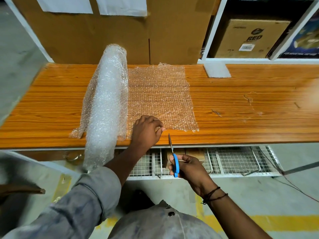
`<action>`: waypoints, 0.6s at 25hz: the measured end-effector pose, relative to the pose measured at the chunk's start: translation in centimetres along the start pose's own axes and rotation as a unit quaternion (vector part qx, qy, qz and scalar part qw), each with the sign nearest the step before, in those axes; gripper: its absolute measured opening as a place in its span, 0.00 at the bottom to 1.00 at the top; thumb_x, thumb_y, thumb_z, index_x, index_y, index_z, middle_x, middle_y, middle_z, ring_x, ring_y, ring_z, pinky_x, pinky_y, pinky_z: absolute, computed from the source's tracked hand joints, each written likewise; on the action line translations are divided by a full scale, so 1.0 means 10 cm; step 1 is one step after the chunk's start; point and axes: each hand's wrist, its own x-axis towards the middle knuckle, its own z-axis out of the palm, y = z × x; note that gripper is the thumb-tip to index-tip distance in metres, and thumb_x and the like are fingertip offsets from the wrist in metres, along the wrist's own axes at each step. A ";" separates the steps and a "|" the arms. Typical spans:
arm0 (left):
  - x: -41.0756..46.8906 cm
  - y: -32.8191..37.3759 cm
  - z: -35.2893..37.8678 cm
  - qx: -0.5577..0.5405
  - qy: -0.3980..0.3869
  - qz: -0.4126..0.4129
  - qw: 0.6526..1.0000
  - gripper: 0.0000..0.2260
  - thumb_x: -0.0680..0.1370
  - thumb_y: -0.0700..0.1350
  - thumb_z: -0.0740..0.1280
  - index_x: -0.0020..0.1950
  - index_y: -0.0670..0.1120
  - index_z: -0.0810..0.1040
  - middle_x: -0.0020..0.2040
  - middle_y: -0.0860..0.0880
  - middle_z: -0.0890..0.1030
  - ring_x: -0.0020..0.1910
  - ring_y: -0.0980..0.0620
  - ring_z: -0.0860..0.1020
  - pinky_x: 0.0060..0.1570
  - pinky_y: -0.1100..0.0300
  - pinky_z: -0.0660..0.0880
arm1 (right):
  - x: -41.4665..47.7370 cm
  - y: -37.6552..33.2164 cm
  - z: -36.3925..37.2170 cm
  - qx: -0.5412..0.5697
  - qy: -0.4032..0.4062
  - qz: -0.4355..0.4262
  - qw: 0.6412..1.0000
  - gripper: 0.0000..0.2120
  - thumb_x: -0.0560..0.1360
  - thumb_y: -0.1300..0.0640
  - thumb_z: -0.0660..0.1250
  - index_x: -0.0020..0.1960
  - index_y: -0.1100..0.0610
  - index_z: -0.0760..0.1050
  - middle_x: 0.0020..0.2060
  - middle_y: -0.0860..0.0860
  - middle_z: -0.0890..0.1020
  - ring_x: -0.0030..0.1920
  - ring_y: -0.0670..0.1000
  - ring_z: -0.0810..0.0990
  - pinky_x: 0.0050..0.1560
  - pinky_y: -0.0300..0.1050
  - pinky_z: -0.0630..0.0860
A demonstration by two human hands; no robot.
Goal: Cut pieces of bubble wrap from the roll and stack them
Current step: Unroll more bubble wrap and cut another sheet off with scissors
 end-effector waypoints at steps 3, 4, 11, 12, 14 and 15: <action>-0.01 0.00 -0.01 -0.001 -0.005 0.000 1.000 0.09 0.79 0.55 0.69 0.55 0.55 0.84 0.57 0.56 0.83 0.60 0.48 0.74 0.54 0.51 0.71 | -0.05 -0.07 0.01 -0.030 0.003 -0.016 0.999 0.06 0.83 0.59 0.68 0.53 0.60 0.82 0.39 0.58 0.82 0.31 0.51 0.82 0.29 0.34 0.74; -0.01 0.00 -0.01 0.000 -0.005 0.000 1.000 0.08 0.79 0.55 0.70 0.55 0.56 0.84 0.57 0.56 0.83 0.60 0.48 0.74 0.55 0.51 0.71 | -0.07 -0.09 0.02 -0.038 0.001 -0.017 0.999 0.07 0.83 0.56 0.68 0.52 0.59 0.82 0.39 0.58 0.83 0.32 0.51 0.82 0.29 0.34 0.72; 0.02 -0.01 -0.03 -0.008 0.001 0.012 1.000 0.05 0.79 0.52 0.71 0.53 0.55 0.85 0.55 0.55 0.83 0.59 0.47 0.75 0.54 0.51 0.71 | -0.07 -0.17 0.07 -0.089 -0.001 -0.028 0.996 0.13 0.81 0.46 0.68 0.47 0.56 0.80 0.38 0.55 0.84 0.35 0.52 0.83 0.36 0.42 0.65; 0.02 -0.02 -0.03 -0.011 0.001 0.013 1.000 0.05 0.79 0.51 0.71 0.53 0.55 0.85 0.54 0.55 0.83 0.59 0.47 0.75 0.53 0.51 0.71 | -0.08 -0.19 0.08 -0.086 -0.001 -0.028 0.996 0.14 0.81 0.46 0.67 0.47 0.57 0.80 0.38 0.57 0.84 0.35 0.53 0.82 0.34 0.39 0.68; 0.03 -0.01 -0.03 -0.016 -0.002 0.013 1.000 0.05 0.79 0.52 0.70 0.53 0.55 0.84 0.55 0.55 0.83 0.59 0.47 0.75 0.54 0.51 0.71 | -0.05 -0.23 0.08 -0.080 0.001 -0.018 0.997 0.18 0.82 0.43 0.65 0.49 0.59 0.81 0.39 0.58 0.84 0.35 0.55 0.81 0.31 0.36 0.70; 0.02 -0.01 -0.03 -0.017 -0.003 0.014 1.000 0.06 0.79 0.53 0.70 0.53 0.55 0.84 0.55 0.55 0.83 0.60 0.48 0.74 0.54 0.51 0.71 | -0.02 -0.24 0.08 -0.089 0.004 -0.012 0.996 0.22 0.81 0.40 0.64 0.50 0.59 0.82 0.39 0.58 0.85 0.35 0.54 0.81 0.33 0.39 0.70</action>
